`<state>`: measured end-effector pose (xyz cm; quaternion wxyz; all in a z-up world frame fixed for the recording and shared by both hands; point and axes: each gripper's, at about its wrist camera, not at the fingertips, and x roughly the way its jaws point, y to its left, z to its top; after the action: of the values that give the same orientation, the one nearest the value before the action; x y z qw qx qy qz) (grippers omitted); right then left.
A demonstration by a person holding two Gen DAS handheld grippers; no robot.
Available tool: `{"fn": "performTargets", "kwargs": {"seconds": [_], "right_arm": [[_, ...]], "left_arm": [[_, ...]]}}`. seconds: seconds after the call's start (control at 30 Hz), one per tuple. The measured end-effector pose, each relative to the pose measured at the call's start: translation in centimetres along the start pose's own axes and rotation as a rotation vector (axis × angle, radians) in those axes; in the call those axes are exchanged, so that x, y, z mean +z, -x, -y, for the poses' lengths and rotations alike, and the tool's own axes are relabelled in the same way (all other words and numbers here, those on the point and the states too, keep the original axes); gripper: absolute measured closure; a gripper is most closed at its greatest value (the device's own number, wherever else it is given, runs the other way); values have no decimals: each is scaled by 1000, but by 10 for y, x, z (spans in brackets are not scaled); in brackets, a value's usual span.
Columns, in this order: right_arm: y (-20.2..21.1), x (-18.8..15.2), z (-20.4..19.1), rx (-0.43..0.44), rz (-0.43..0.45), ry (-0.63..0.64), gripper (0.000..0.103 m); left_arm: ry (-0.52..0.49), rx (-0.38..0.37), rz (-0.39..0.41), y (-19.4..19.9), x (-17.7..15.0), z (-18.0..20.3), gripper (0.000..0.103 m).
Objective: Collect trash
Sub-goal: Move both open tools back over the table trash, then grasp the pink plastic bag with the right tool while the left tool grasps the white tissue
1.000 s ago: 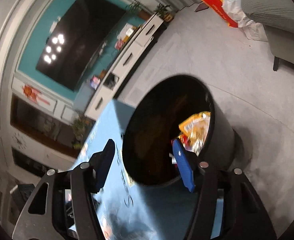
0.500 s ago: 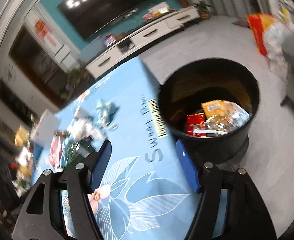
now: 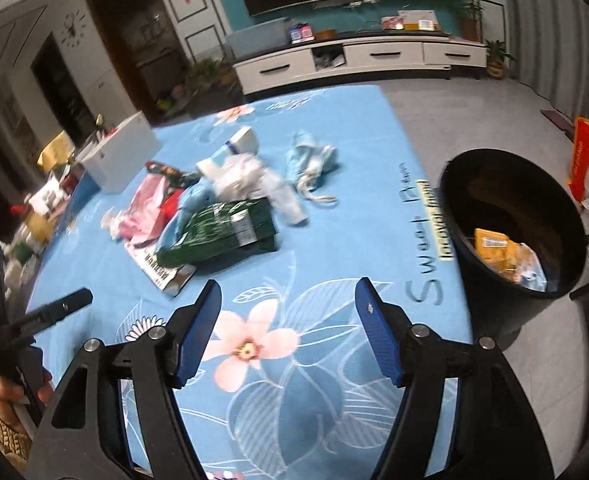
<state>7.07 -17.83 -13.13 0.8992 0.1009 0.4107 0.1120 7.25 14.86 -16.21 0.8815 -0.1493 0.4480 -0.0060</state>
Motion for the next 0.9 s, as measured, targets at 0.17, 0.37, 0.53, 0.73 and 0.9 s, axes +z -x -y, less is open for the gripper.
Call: {"fn": "performTargets", "kwargs": {"seconds": [0.17,0.37,0.53,0.73,0.9], "right_arm": [[-15,4,-21,7,-25,43,35],[-33,13,-43,33,-42,90,35],[-51,23,-73,81,-56,166,35],[-86,41,-121,137,-59,308,35],[-121,57,-155,166,-68,399,35]], "left_arm": [[64,2,21,-1,4,-23,3],[126,0,31,-10,12,-43,3],[172,-1,54,-20,27,-58,4],[172,-14,78,-39,57,-66,13],[166,-53,76,-59,80,-72,18]]}}
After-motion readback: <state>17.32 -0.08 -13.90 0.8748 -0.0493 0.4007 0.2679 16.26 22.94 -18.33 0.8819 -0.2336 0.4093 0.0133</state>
